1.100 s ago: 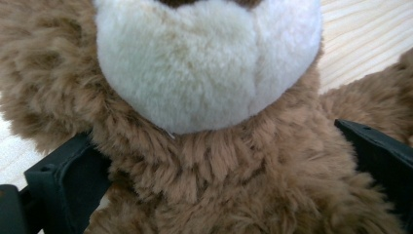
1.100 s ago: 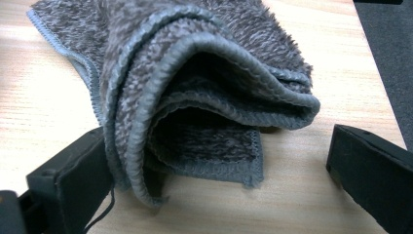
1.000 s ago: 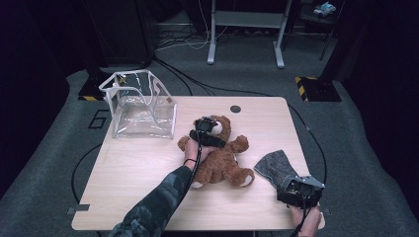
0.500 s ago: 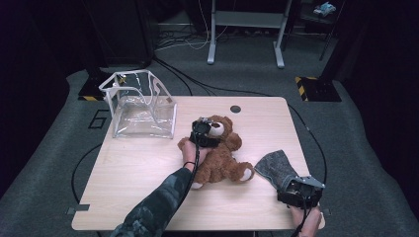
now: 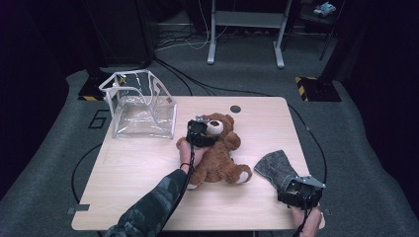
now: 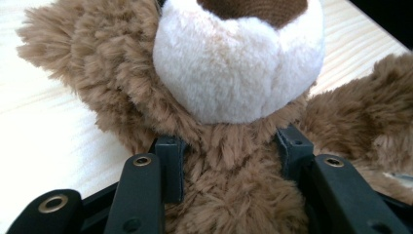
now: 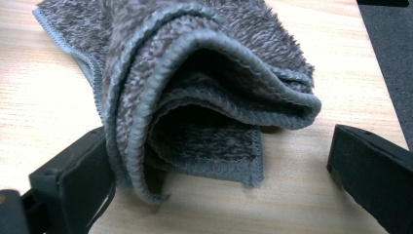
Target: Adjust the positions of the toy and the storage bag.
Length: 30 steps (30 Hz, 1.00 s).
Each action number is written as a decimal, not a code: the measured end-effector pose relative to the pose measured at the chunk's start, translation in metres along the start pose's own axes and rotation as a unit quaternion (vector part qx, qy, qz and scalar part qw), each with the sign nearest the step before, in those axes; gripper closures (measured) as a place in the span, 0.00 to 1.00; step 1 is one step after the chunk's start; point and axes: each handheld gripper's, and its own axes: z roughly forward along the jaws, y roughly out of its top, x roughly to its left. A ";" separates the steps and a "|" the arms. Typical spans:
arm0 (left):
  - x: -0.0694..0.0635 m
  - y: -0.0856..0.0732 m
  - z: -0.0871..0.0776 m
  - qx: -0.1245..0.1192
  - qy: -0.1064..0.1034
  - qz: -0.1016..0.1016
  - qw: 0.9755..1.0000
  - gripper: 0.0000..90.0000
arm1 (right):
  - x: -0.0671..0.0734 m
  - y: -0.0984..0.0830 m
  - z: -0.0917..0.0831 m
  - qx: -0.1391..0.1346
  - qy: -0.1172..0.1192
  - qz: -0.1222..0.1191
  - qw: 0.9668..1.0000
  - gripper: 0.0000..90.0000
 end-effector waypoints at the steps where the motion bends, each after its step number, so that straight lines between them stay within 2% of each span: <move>1: -0.001 0.000 -0.001 -0.005 -0.001 0.002 1.000 0.63 | 0.000 0.000 0.000 0.000 0.000 0.000 1.000 0.00; 8: -0.009 0.005 -0.019 -0.039 -0.008 0.024 0.999 0.64 | 0.000 0.000 0.000 0.000 0.000 0.000 1.000 0.00; 10: -0.010 0.006 -0.025 -0.049 -0.006 0.039 0.998 0.65 | 0.000 0.000 0.000 0.000 0.000 0.000 1.000 0.00; 11: -0.011 0.006 -0.030 -0.063 -0.006 0.047 0.997 0.65 | 0.000 0.000 0.000 0.000 0.000 0.000 1.000 0.00; 15: -0.012 0.005 -0.036 -0.079 -0.006 0.052 0.996 0.66 | 0.000 0.000 0.000 0.000 0.000 0.000 1.000 0.00; 19: -0.012 0.006 -0.046 -0.100 -0.008 0.062 0.993 0.66 | 0.000 0.000 0.000 -0.001 -0.001 0.001 1.000 0.00; 23: -0.011 0.005 -0.054 -0.111 -0.007 0.070 0.991 0.66 | 0.000 0.000 0.000 -0.001 0.000 0.001 1.000 0.00; 30: -0.008 0.007 -0.068 -0.126 -0.016 0.077 0.989 0.67 | 0.000 0.000 0.000 -0.001 0.000 0.000 1.000 0.00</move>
